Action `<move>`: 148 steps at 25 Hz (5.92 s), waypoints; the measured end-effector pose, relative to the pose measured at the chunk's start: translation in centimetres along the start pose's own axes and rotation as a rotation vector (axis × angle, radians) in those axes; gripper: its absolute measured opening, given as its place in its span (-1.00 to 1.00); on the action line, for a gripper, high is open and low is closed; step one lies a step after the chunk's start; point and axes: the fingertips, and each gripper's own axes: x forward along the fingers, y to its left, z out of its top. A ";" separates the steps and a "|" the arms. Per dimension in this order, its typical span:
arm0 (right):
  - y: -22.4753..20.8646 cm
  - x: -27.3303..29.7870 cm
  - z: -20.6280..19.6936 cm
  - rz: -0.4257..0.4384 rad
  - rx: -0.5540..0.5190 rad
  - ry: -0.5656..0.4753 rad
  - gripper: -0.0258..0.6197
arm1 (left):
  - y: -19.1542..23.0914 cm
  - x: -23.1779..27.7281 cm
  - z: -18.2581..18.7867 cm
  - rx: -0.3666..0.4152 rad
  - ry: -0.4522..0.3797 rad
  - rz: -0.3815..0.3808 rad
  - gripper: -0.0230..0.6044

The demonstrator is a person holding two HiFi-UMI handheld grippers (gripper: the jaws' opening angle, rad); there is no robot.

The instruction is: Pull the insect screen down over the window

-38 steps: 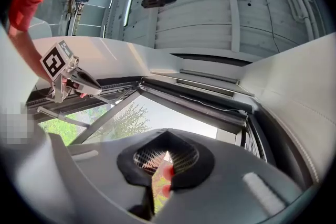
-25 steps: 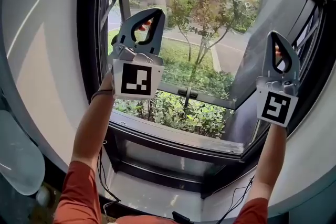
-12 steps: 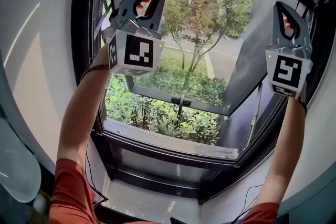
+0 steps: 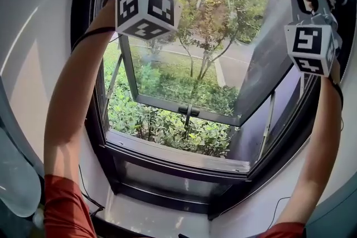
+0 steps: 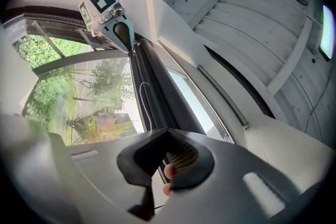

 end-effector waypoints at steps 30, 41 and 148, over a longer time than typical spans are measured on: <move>1.1 4.2 -4.0 0.200 -0.250 0.240 -0.40 | 1.4 5.3 -0.4 0.367 0.183 -0.084 -0.48; 1.7 3.9 -3.5 0.235 -0.279 0.256 -0.39 | 1.4 4.9 -0.3 0.443 0.224 -0.092 -0.42; 34.0 -32.9 -4.1 0.867 0.048 0.256 -0.19 | -30.1 -31.1 -8.7 0.283 0.237 -0.764 -0.38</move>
